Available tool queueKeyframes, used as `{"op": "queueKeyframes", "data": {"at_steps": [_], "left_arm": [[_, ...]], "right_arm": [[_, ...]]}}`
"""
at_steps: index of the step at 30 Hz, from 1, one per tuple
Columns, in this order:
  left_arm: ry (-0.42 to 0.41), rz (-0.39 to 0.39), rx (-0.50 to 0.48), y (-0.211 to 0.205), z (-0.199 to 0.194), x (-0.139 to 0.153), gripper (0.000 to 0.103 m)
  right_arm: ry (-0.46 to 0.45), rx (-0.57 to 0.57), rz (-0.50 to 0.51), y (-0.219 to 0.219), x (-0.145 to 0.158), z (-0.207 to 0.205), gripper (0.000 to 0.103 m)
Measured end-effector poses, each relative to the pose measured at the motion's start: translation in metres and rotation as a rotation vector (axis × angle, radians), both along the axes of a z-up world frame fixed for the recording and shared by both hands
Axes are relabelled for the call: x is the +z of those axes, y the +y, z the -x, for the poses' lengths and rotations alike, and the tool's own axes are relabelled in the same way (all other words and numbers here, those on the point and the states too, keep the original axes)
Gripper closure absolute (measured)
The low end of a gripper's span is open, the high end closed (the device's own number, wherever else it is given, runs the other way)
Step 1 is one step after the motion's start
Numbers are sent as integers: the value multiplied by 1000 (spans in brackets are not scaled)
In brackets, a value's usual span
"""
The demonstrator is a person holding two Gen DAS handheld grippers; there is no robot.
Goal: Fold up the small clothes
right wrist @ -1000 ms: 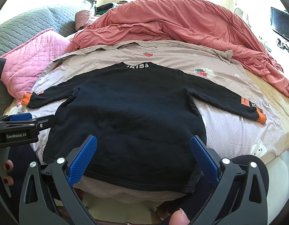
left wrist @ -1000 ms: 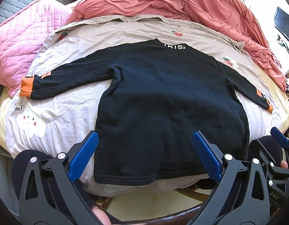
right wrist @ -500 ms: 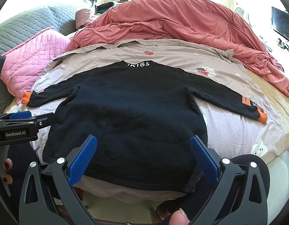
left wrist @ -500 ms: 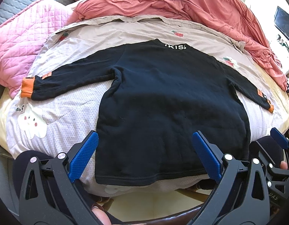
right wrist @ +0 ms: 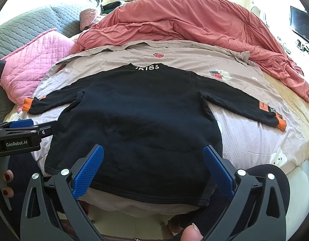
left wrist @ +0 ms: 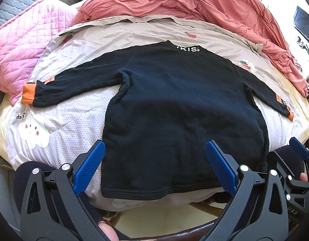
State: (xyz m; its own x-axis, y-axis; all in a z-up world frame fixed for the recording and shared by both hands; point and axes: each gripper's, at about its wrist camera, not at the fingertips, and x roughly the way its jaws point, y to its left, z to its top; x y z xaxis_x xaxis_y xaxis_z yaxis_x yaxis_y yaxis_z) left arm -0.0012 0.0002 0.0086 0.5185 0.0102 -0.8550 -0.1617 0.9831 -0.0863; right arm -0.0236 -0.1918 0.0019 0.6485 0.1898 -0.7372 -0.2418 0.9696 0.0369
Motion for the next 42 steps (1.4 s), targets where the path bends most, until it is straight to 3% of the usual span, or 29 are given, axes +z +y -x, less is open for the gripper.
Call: {"op": "queueKeyframes", "data": {"at_steps": [12, 20, 42], "left_arm": [[7, 0, 6, -1, -5, -7, 9], [7, -19, 24, 1, -28, -8, 9], [8, -50, 46, -10, -143, -19, 9]], "right_arm": [[16, -4, -1, 0, -2, -7, 4], [11, -5, 5, 0, 2, -26, 4], [-19, -138, 25, -20, -5, -155, 4]]}}
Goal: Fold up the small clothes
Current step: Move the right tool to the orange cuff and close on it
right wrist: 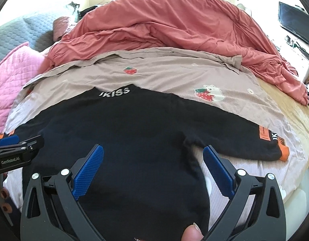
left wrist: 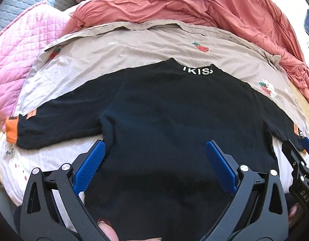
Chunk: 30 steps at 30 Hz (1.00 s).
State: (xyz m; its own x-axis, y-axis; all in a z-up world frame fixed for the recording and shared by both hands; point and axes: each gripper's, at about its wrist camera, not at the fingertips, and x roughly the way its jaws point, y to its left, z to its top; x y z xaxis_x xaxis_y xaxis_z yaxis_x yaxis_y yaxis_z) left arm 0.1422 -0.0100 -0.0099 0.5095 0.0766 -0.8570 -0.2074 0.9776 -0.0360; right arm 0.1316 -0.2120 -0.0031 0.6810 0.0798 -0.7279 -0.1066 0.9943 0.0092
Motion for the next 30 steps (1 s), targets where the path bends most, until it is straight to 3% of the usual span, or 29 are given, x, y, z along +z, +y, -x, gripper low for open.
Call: {"op": "queueKeyframes", "data": {"at_steps": [16, 24, 30], "left_arm": [[27, -7, -64, -24, -80, -30, 9], [65, -29, -91, -30, -108, -59, 9], [77, 17, -100, -36, -119, -75, 9]], "right_arm": [[14, -209, -9, -66, -27, -88, 4], [32, -409, -27, -148, -43, -105, 4], [60, -578, -28, -217, -53, -101, 4]]}}
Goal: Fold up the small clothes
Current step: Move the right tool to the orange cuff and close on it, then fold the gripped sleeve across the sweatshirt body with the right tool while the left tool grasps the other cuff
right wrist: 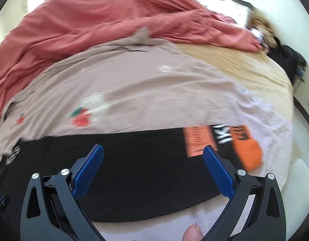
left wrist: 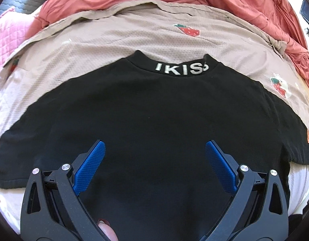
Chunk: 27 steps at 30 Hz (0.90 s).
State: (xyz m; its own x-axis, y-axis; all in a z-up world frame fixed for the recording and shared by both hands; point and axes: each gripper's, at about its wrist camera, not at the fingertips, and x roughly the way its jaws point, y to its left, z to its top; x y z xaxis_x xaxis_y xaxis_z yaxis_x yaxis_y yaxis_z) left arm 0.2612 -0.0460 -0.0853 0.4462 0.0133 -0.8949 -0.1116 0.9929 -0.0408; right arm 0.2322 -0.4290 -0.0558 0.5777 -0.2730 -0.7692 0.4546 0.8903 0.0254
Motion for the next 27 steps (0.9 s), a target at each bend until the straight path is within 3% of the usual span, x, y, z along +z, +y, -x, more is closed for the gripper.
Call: {"op": "queueKeyframes", "data": {"at_steps": [7, 11, 16, 17, 18, 20, 21, 23, 27], "left_arm": [[-28, 14, -46, -24, -6, -4, 9], [-26, -17, -63, -35, -6, -12, 9], [-6, -32, -60, -38, -4, -24, 9], [-9, -35, -60, -39, -4, -25, 9], [-9, -36, -61, -38, -3, -25, 9], [-10, -37, -60, -38, -2, -26, 9], [-11, -35, -60, -37, -3, -25, 9], [-11, -31, -60, -36, -3, -25, 9], [-15, -6, -47, -28, -1, -22, 9]], "right_arm": [[33, -158, 45, -64, -6, 18, 4], [89, -247, 37, -92, -22, 28, 4], [166, -266, 3, -108, -43, 26, 5], [156, -256, -35, -108, -44, 27, 15], [151, -246, -42, -107, -43, 27, 51], [138, -204, -32, -102, -39, 26, 76], [128, -194, -48, -100, -38, 26, 83], [93, -185, -81, -99, -35, 29, 87], [-34, -105, -158, -90, -18, 30, 89]]}}
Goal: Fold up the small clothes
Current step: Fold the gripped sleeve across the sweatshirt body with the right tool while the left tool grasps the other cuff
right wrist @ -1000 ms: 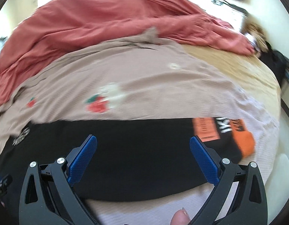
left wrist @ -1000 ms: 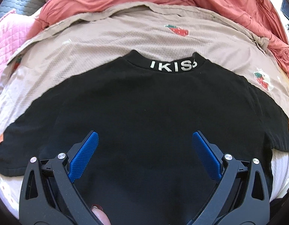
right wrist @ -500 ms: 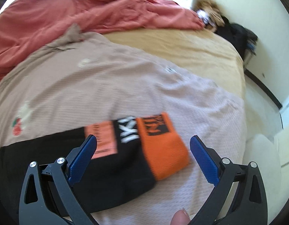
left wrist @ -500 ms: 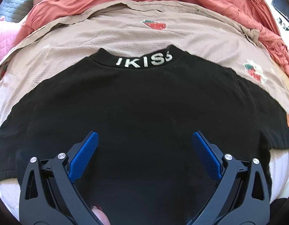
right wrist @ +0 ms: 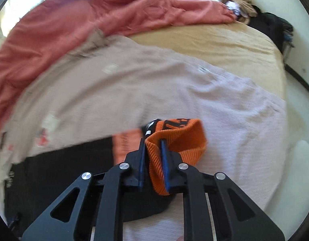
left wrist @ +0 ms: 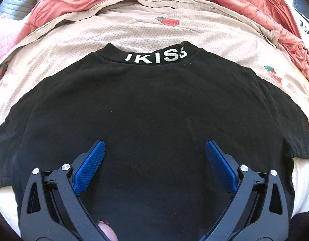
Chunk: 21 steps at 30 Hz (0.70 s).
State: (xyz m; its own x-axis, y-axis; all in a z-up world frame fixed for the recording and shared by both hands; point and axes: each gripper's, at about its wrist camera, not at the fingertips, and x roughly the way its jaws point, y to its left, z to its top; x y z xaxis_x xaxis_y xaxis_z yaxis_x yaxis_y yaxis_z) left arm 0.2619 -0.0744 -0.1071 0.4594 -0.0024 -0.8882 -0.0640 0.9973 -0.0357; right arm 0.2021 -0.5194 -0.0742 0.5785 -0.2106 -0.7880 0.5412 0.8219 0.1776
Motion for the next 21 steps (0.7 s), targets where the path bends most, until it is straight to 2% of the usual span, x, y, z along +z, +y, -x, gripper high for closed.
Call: {"op": "queueKeyframes", "data": {"at_steps": [4, 5, 7, 11, 16, 20, 21], "left_arm": [[-9, 30, 31, 13, 7, 7, 9], [-12, 38, 39, 17, 8, 8, 9], [-15, 47, 64, 27, 12, 10, 9], [-11, 74, 101, 44, 18, 12, 9], [-28, 95, 144, 66, 28, 20, 9], [-30, 111, 179, 81, 33, 22, 9], [-27, 110, 185, 84, 35, 21, 9]], "right_arm": [[-93, 120, -21, 33, 21, -4, 90], [-117, 160, -17, 48, 28, -6, 98], [-157, 243, -38, 72, 38, -9, 98], [-194, 442, -44, 150, 55, -24, 98], [-192, 649, -61, 241, 60, -42, 98], [-159, 783, -55, 303, 42, -51, 98], [-147, 814, -63, 312, 35, -52, 95]]}}
